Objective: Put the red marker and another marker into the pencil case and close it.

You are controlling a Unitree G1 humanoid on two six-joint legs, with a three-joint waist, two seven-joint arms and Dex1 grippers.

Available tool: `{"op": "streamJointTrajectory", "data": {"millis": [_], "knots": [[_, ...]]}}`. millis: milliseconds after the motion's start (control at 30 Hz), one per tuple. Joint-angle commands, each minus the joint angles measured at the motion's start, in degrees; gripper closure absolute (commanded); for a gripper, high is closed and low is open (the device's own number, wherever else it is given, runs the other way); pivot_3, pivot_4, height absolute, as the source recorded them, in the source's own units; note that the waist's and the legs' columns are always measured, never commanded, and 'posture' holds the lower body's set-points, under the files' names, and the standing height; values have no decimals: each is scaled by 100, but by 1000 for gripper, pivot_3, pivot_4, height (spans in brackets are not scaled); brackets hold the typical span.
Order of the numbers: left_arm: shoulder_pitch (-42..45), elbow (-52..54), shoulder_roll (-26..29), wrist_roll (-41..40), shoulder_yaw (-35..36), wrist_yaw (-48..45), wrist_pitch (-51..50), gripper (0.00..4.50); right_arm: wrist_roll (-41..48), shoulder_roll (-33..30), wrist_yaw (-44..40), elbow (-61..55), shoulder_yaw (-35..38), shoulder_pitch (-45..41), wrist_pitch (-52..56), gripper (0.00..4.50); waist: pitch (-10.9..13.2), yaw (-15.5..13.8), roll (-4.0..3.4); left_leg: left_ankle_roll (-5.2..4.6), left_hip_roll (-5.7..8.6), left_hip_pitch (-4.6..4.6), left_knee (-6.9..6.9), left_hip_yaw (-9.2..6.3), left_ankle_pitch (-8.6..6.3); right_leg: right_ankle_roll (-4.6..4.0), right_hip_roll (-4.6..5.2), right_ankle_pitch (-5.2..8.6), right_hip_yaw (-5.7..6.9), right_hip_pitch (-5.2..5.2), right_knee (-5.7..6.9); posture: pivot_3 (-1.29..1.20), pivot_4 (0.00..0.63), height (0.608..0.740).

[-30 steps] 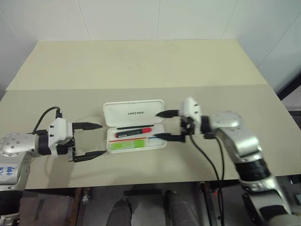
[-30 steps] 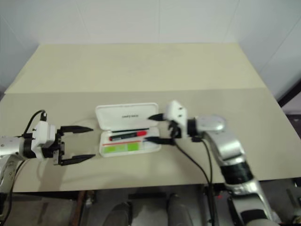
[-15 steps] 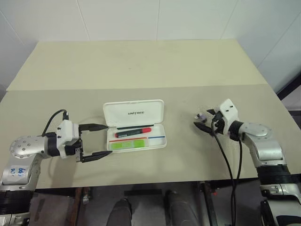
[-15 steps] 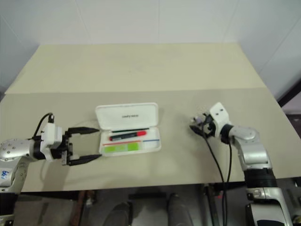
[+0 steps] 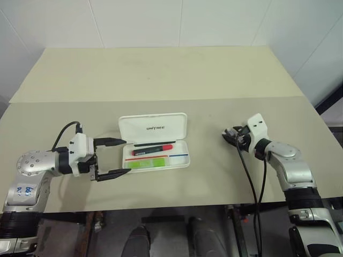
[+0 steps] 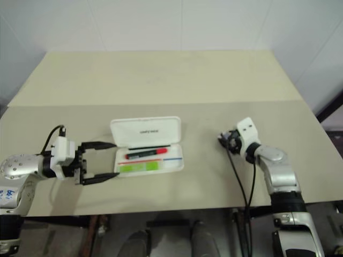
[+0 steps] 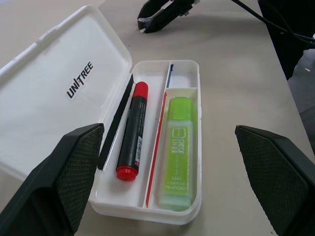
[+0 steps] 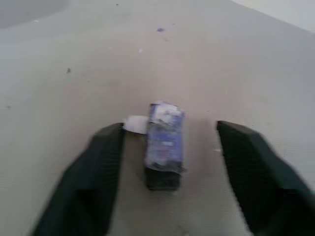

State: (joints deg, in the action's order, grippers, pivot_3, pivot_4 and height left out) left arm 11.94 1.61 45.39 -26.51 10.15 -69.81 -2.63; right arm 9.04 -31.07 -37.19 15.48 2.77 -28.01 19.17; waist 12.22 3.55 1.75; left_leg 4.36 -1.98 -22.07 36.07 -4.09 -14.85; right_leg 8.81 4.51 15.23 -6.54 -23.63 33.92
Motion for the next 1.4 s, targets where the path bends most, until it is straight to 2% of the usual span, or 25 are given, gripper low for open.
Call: {"op": "streamJointTrajectory", "data": {"millis": [33,133,167,300,500,667,867,1067,1400], "knots": [[72,211,37,10,10,66,-27,0,80,-29,20,-236,118,-21,100,2839,0,-2,0,0,0,0,-1,0,0,2,0,-1,0,0,-1,0,150,740],[108,259,49,11,0,101,-78,0,119,-58,-87,-355,69,-57,174,3922,0,-7,0,0,0,-1,-7,-1,0,7,0,-4,1,-2,-1,0,150,740],[115,270,51,18,-6,106,-84,0,142,-76,-157,-440,32,-77,233,4111,0,-9,0,0,0,-1,-9,0,0,10,0,-5,1,-3,-1,0,150,740],[148,301,57,26,-35,115,-118,0,210,-102,-374,-823,-26,-167,239,4116,1,-2,-1,1,0,-2,-14,-1,-1,20,0,-10,1,-6,-2,0,150,740],[190,307,67,38,-68,126,-140,0,770,-288,-1657,-1833,-352,-90,160,4116,1,-9,-2,1,-1,-3,-15,-1,-1,22,0,-9,3,-6,-3,0,150,740],[240,358,53,43,-116,173,-187,0,1121,-370,-2567,-2759,-1031,-15,278,4116,1,-16,-2,1,-1,-4,-14,-3,-1,23,0,-9,4,-6,-4,0,150,740],[267,386,38,37,-151,202,-226,0,678,-377,-2829,-2464,-1597,-43,-140,4116,1,-25,-1,1,0,-5,-8,-2,-1,7,0,-1,4,-5,-6,0,150,740],[277,379,3,26,-166,218,-218,0,373,-13,-2943,-1794,-1975,-375,-603,4116,1,-14,-1,2,0,-5,-8,-2,-1,8,0,-2,4,-6,-5,0,150,740],[216,419,-33,30,-190,294,-191,0,55,339,-3126,-1079,-2163,-703,-1065,4116,1,-20,-1,2,-1,-4,-12,-3,-2,23,0,-10,7,-7,-2,0,150,740]]}}
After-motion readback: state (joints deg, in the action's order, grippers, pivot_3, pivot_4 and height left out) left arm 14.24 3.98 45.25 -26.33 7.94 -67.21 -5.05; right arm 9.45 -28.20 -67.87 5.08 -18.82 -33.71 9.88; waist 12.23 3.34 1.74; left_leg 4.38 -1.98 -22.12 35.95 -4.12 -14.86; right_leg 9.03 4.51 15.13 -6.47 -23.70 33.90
